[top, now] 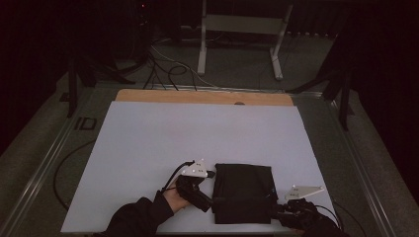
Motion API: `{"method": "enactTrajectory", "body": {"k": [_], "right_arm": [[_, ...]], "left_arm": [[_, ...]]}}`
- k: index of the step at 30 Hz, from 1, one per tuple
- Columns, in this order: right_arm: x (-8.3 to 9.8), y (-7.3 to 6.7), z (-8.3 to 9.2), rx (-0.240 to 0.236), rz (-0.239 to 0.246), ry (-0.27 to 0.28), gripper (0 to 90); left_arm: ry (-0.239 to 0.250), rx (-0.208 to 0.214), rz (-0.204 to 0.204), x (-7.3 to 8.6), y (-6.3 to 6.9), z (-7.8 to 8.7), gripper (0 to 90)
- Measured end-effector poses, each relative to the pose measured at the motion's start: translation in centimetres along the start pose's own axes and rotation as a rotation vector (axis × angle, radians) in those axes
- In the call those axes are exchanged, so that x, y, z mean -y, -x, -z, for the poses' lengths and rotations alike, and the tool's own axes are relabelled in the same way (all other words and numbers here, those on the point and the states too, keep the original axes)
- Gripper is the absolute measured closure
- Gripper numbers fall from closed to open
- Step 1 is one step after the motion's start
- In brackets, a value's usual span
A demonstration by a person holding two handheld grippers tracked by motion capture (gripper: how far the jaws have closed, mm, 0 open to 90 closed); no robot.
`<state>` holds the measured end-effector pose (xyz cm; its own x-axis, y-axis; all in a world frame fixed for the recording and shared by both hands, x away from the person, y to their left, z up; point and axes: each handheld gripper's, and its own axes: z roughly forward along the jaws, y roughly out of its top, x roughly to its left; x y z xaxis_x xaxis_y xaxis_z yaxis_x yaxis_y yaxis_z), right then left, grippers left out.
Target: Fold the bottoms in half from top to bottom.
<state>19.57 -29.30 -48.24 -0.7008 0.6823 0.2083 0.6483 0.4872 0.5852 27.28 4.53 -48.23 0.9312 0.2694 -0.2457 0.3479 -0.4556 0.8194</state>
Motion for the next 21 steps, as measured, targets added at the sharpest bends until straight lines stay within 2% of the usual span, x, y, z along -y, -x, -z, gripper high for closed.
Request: {"method": "enactTrajectory", "body": {"k": [2,5,6,7,9,11,12,14,16,18,21], "right_arm": [[0.2,-0.1,0.2,-0.037,-0.017,-0.002,72.3],[0.4,-0.5,0.6,-0.039,-0.014,0.017,74.4],[0.4,-0.7,0.7,-0.059,-0.03,0.028,75.6],[0.4,-0.7,0.8,-0.067,-0.013,0.037,76.7],[0.2,-1.2,1.2,-0.082,-0.039,0.048,77.9],[0.2,-1.2,1.3,-0.079,-0.032,0.047,78.1],[0.4,-1.2,1.1,-0.064,-0.074,0.024,79.4],[0.5,-1.1,0.9,-0.061,-0.082,0.018,80.0],[1.0,-0.9,0.4,-0.043,-0.106,-0.015,81.3],[1.2,-0.6,0.5,-0.069,-0.152,-0.002,84.0],[1.2,-0.6,0.7,-0.084,-0.17,0.014,84.5]], "left_arm": [[0.0,0.002,-0.005,0.0,0.1,0.0,4.2],[0.003,0.006,-0.007,-0.1,0.1,-0.1,4.2],[0.003,0.006,-0.008,-0.1,0.1,-0.1,4.2],[0.003,0.005,-0.008,0.0,0.1,-0.1,4.2],[0.004,0.007,-0.008,0.0,0.2,-0.1,4.2],[0.006,0.007,-0.008,0.0,0.2,-0.1,4.2],[0.007,0.008,-0.007,0.0,0.2,-0.1,4.2],[0.007,0.01,-0.002,0.0,0.2,-0.2,4.3],[0.004,0.014,0.0,0.1,0.2,-0.3,4.2],[0.001,0.017,0.003,0.2,0.2,-0.4,4.2],[0.002,0.017,0.002,0.2,0.3,-0.4,4.2]]}}
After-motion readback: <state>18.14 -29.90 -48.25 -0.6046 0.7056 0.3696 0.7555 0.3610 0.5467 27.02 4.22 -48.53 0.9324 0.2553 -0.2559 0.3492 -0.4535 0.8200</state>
